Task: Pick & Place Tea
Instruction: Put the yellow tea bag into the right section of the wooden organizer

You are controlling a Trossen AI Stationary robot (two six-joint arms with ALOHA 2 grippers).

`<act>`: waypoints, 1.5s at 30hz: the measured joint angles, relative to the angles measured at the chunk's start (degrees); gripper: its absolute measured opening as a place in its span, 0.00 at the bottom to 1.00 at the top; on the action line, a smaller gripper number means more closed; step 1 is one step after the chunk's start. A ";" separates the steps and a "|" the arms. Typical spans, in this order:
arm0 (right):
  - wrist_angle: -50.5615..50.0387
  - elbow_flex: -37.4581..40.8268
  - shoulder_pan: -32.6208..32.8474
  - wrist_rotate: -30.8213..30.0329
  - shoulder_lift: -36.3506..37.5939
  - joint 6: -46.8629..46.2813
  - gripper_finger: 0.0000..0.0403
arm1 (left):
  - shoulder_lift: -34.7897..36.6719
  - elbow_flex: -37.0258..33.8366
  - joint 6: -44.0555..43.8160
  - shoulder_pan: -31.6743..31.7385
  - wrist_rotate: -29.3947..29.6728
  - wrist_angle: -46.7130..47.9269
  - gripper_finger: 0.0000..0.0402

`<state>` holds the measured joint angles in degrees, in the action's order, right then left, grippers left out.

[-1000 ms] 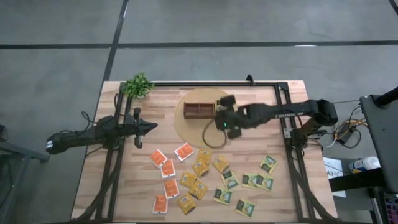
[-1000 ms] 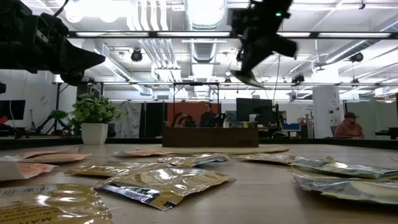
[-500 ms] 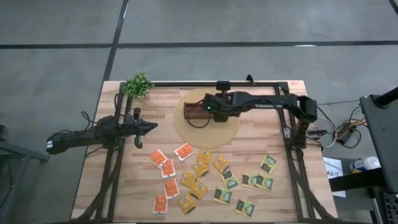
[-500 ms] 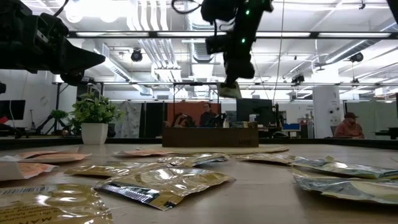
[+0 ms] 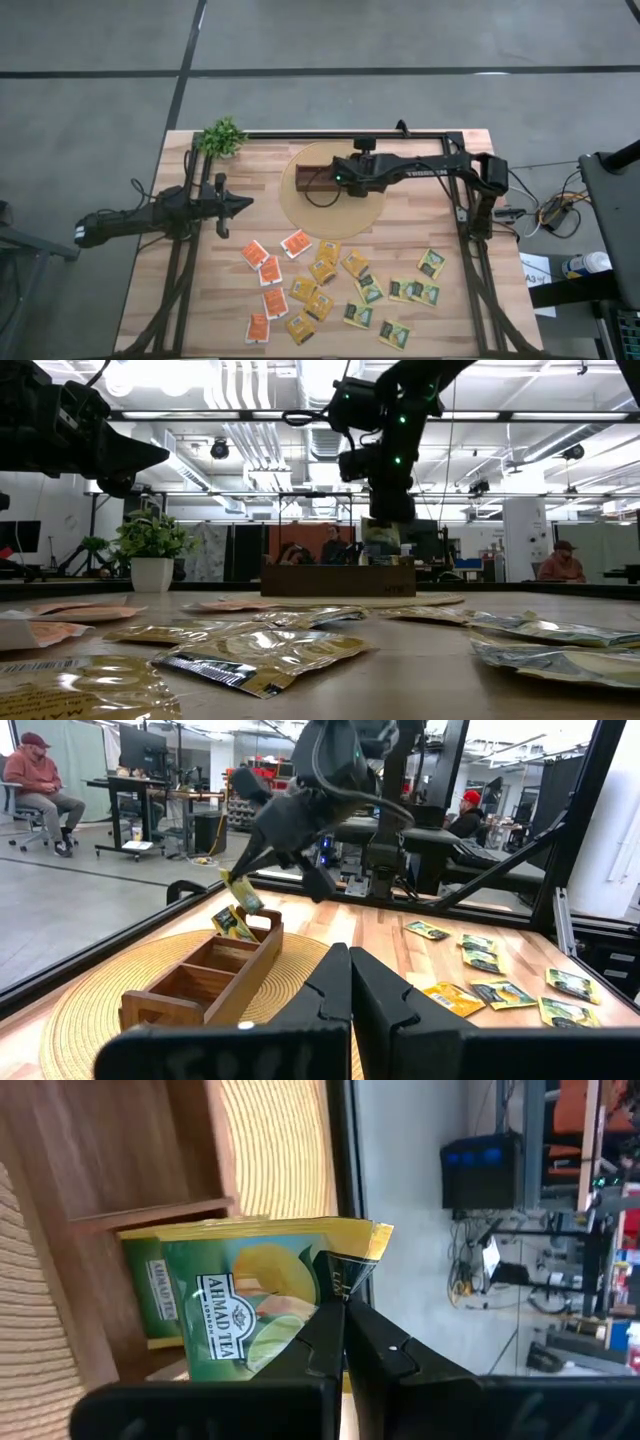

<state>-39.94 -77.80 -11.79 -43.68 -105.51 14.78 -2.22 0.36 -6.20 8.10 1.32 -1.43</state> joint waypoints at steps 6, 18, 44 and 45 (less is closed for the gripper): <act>6.72 4.01 -0.02 -2.57 0.93 4.89 0.02 | 0.00 0.00 -0.02 0.02 0.00 -0.02 0.00; 9.57 6.97 -0.22 0.05 0.77 4.38 0.02 | 0.00 0.00 -0.02 -0.01 0.00 0.00 0.00; 11.90 10.70 -0.37 2.01 0.76 1.69 0.22 | 0.00 0.00 -0.02 0.01 0.00 0.00 0.00; 11.88 10.76 -0.37 1.63 0.76 1.68 0.23 | 0.00 0.00 -0.01 0.02 0.00 0.00 0.00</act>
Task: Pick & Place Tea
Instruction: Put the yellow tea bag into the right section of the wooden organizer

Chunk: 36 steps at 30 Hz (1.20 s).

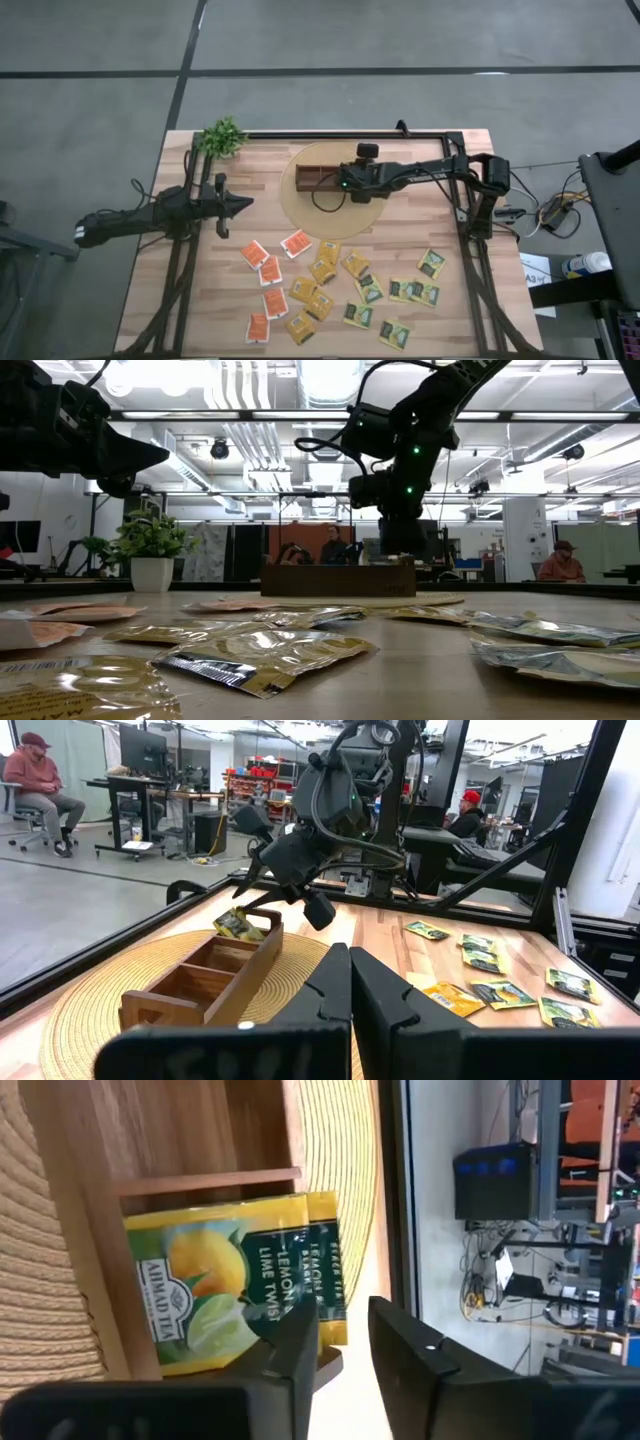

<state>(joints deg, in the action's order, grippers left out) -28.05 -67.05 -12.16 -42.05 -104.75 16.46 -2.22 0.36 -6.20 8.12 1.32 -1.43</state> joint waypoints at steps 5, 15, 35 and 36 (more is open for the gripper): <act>-0.65 -0.48 0.21 -2.01 0.72 2.00 0.29 | 0.00 0.00 0.01 -0.02 0.00 0.00 0.00; -5.38 -4.25 4.38 -5.74 10.61 5.88 0.32 | 0.00 0.00 0.01 0.00 0.00 0.00 0.00; -27.25 -0.56 18.58 15.76 24.30 -4.60 0.34 | -0.15 0.00 0.01 -0.02 0.00 0.02 0.00; -27.21 0.35 19.43 15.76 25.00 -4.70 0.34 | -0.15 0.00 0.01 -0.01 0.00 0.02 0.00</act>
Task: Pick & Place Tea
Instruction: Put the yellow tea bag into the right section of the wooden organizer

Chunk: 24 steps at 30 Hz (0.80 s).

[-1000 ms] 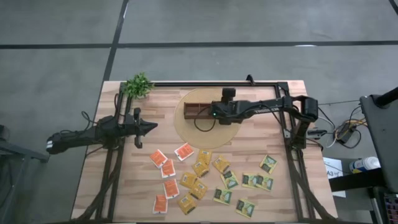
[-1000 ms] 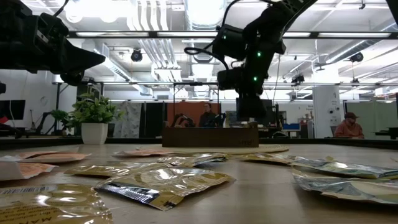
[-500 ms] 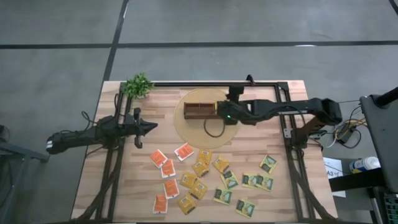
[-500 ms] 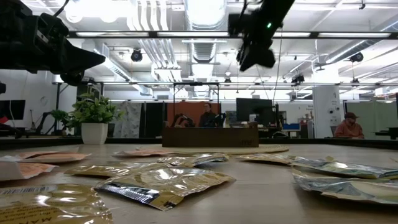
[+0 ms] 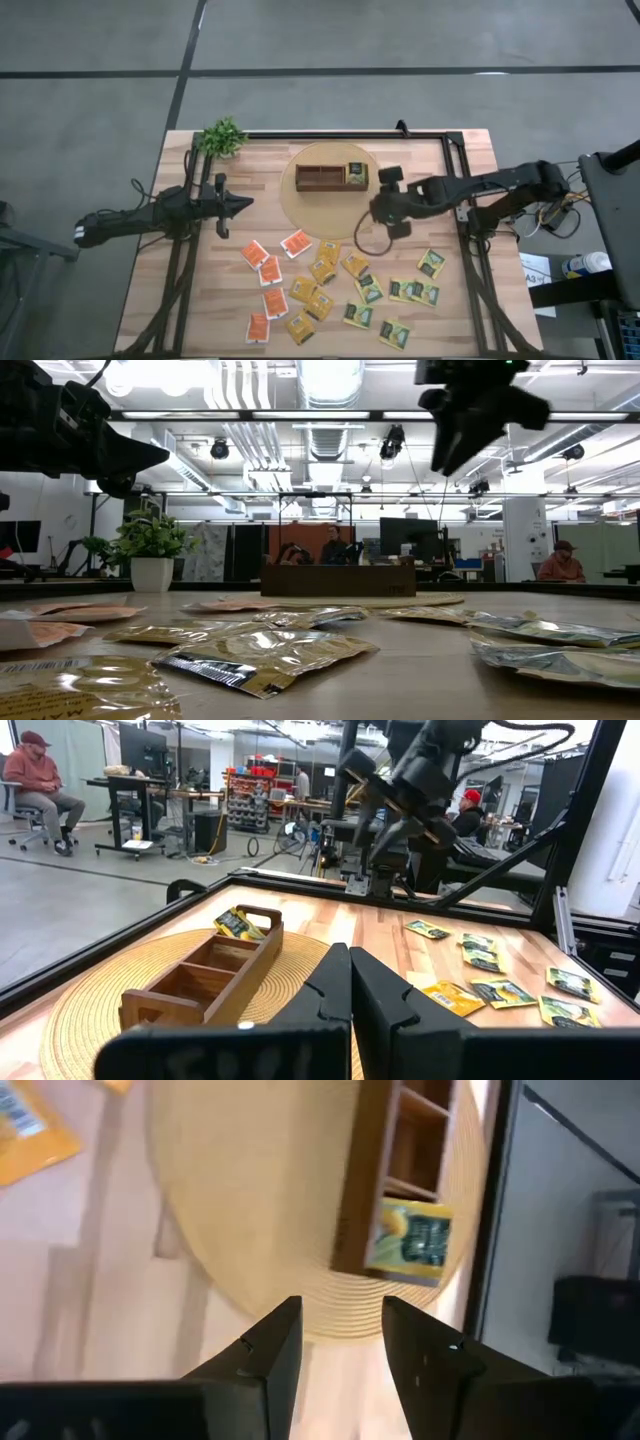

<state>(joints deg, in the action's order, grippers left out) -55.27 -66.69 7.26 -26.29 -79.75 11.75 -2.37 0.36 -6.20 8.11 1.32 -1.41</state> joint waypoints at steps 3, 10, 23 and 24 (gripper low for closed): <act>0.02 2.83 2.83 -0.04 1.99 -0.07 0.34 | -0.02 0.00 0.00 -0.01 0.00 0.00 0.00; -1.60 7.47 10.61 -0.05 5.02 -6.45 0.35 | -0.04 0.00 0.00 -0.01 0.00 0.00 0.00; -9.50 8.62 17.64 16.55 4.99 -16.72 0.35 | -0.04 0.00 0.00 -0.01 -0.01 -0.02 0.00; -9.35 8.19 17.64 17.75 4.89 -19.27 0.35 | -0.04 0.00 0.00 0.01 0.00 -0.02 0.00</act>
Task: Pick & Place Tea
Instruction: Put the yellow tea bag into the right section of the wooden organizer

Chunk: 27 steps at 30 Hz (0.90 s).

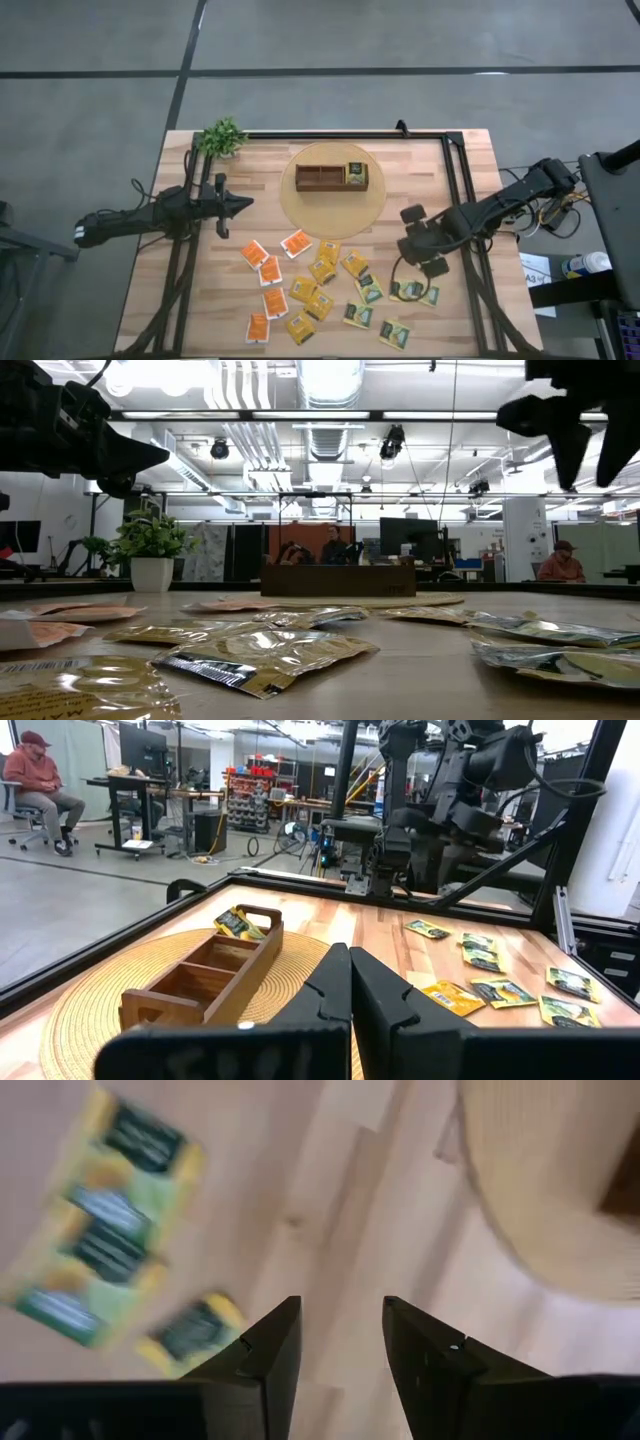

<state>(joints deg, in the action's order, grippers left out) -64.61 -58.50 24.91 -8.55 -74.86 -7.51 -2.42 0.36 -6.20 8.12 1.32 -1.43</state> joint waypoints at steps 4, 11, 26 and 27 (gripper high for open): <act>0.04 -1.56 0.38 1.38 -0.81 -12.28 0.35 | 0.00 0.00 0.00 0.00 0.00 0.00 0.00; 0.09 -1.67 2.36 9.03 -4.34 -30.33 0.35 | 0.00 0.00 0.00 -0.02 0.00 0.00 0.00; 0.10 0.92 5.51 13.70 -7.38 -47.59 0.35 | 0.00 0.00 0.00 0.00 0.00 0.00 0.00; 0.10 1.25 5.64 13.73 -7.38 -48.35 0.35 | 0.00 0.00 0.00 0.00 0.00 0.00 0.00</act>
<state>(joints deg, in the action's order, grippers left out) -64.51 -57.25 30.55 5.18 -82.24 -55.87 -2.42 0.36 -6.20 8.12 1.32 -1.43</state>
